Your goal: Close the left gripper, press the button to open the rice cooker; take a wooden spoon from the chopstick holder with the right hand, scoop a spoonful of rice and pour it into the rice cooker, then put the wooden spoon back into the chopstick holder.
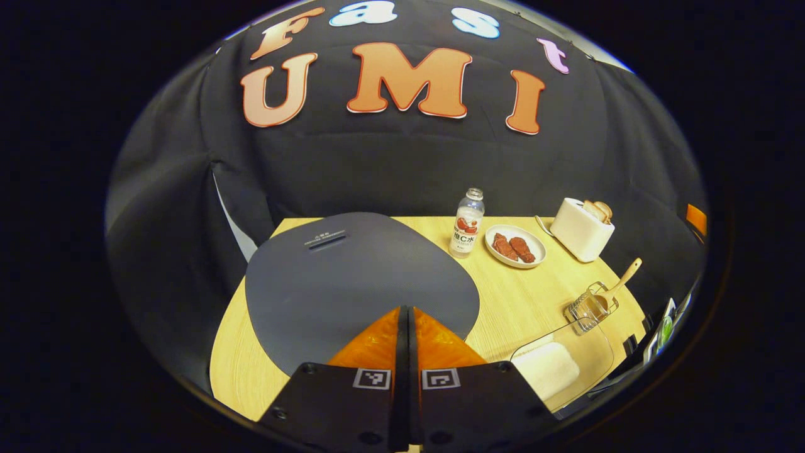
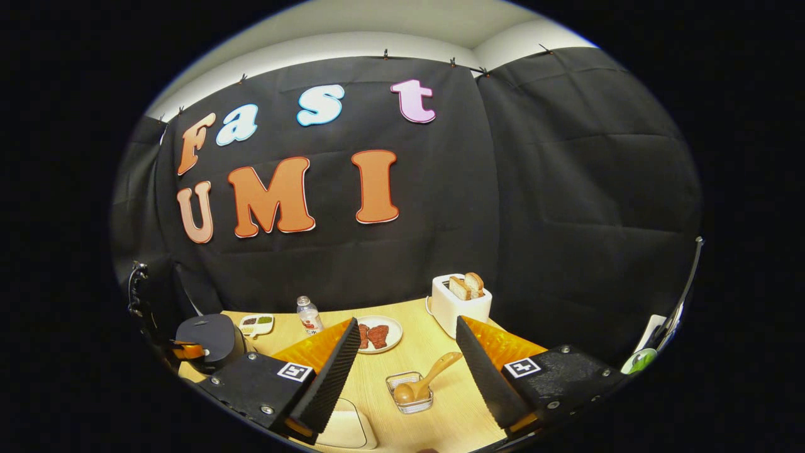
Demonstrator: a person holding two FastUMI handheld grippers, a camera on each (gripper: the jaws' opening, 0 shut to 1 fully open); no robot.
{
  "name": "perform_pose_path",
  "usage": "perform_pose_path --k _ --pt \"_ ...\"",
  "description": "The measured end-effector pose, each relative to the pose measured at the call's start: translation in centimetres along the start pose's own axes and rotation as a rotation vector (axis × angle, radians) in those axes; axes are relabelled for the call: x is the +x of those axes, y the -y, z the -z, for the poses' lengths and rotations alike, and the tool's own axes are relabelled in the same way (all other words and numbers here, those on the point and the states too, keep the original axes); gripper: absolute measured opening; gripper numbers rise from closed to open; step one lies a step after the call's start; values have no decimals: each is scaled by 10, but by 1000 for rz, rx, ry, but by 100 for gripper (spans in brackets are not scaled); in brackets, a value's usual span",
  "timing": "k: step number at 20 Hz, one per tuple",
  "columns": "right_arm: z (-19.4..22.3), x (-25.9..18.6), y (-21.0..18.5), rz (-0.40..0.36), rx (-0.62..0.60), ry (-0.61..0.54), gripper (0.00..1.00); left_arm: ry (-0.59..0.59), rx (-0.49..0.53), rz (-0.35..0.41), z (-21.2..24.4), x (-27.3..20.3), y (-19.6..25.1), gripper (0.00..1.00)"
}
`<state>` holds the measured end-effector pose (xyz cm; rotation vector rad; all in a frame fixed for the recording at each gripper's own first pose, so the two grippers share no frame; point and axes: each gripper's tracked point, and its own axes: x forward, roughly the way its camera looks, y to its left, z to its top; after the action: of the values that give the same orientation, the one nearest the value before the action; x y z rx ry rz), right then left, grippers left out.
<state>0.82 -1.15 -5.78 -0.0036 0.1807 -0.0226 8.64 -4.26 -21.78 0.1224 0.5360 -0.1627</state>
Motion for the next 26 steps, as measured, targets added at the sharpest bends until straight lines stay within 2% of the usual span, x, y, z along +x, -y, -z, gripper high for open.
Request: perform_pose_path --k 1,2,3,6,7,8,10,13,14,17,18,19,20,21,22,24,25,26 --pt "-1 -1 -1 -4 2 4 100 -2 -10 -14 -3 -4 -1 5" --pt "-4 -1 -2 -6 6 9 100 38 -18 -28 -17 -9 -3 0" --pt "-7 -2 -2 -7 8 17 100 80 -25 -43 -33 -15 -5 5" --pt "-12 -3 2 -3 9 39 100 266 -8 -111 -103 -48 -22 4" --pt "-14 -4 5 2 9 44 95 331 -5 -132 -129 -64 -25 4" --pt "-14 -4 8 8 11 48 95 392 -2 -146 -152 -80 -27 4" --pt "-14 -4 14 18 21 53 95 466 -17 -155 -178 -106 -33 4" --pt "-11 -3 22 28 52 53 95 510 -43 -161 -189 -130 -40 8" --pt "-8 -1 24 32 59 53 95 517 -47 -163 -190 -134 -41 0" --pt "0 4 32 40 71 49 100 537 -49 -200 -191 -145 -49 0" --pt "2 7 34 40 79 47 100 548 -42 -231 -192 -147 -58 7" --pt "6 11 36 37 92 43 95 558 -42 -253 -193 -151 -62 7" --pt "10 14 37 32 105 42 100 563 -46 -265 -192 -156 -65 7" --pt "16 19 40 35 112 34 95 567 -54 -271 -192 -159 -66 7" --pt "24 26 43 36 118 24 95 571 -59 -272 -191 -163 -66 4" --pt "43 36 48 36 129 -13 95 594 -60 -273 -195 -172 -70 8" --pt "52 42 49 32 140 -31 95 601 -57 -280 -195 -177 -72 5" --pt "60 47 50 29 158 -50 95 603 -58 -290 -194 -180 -75 7"
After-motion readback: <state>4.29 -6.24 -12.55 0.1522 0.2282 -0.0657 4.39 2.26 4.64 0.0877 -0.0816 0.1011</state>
